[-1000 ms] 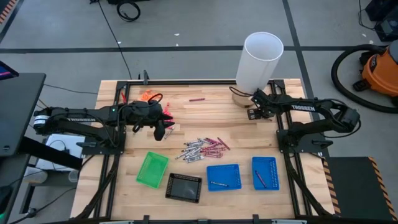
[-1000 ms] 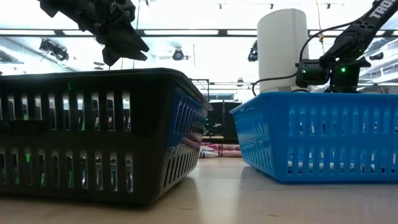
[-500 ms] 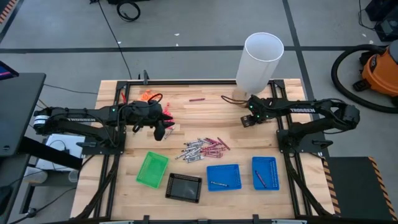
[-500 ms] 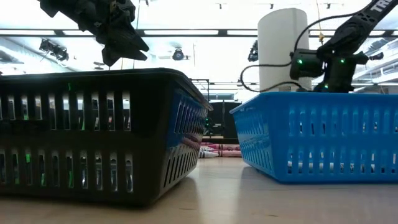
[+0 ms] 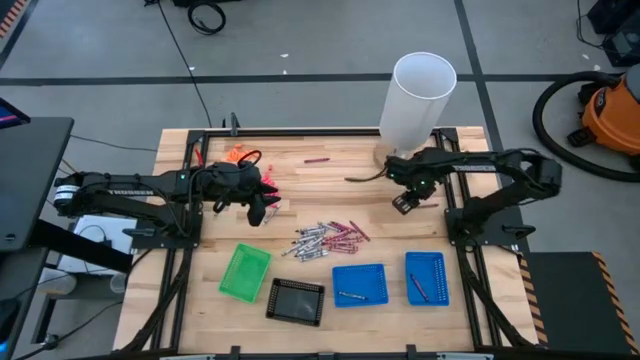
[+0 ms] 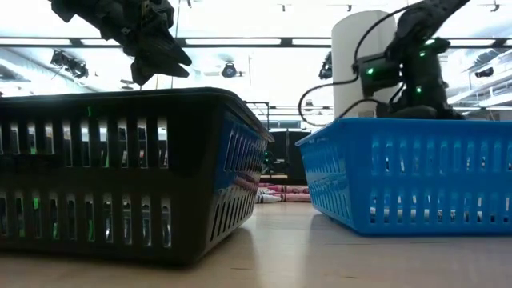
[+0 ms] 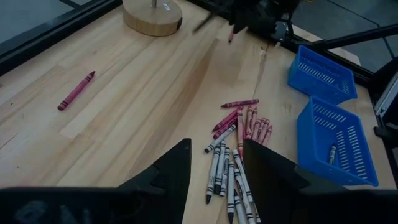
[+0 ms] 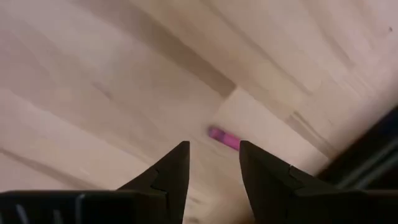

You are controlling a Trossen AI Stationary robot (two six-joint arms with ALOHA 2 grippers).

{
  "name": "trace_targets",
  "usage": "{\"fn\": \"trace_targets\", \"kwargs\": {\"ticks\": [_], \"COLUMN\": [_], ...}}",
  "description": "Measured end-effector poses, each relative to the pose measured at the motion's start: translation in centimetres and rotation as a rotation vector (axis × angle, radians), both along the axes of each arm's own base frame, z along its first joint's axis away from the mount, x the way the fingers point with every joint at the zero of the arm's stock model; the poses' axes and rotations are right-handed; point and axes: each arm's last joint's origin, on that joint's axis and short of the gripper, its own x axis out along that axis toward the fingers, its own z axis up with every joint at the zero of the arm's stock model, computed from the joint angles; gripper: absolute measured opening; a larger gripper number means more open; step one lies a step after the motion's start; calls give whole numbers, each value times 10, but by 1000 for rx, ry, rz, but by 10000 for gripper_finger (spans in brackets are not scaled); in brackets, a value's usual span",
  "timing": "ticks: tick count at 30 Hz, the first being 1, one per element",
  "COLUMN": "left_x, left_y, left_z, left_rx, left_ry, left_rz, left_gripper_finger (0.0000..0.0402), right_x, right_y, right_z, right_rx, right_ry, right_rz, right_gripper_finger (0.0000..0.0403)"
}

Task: Sort crayons
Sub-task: Put the red crayon into the right blue basket

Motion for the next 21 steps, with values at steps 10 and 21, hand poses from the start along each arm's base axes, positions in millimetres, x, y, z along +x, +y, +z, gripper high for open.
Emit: {"fn": "trace_targets", "kwargs": {"ticks": [10, 21], "left_x": [0, 0], "left_y": [0, 0], "left_z": [0, 0], "left_rx": [-1, -2], "left_ry": [0, -1], "left_rz": [-3, -3], "left_gripper_finger": [155, 155], "right_x": [20, 26], "right_y": [-1, -4], "right_z": [-18, -49], "right_rx": [180, 281], "right_ry": [234, 368], "right_rz": [322, 470], "right_gripper_finger": [148, 148]}}
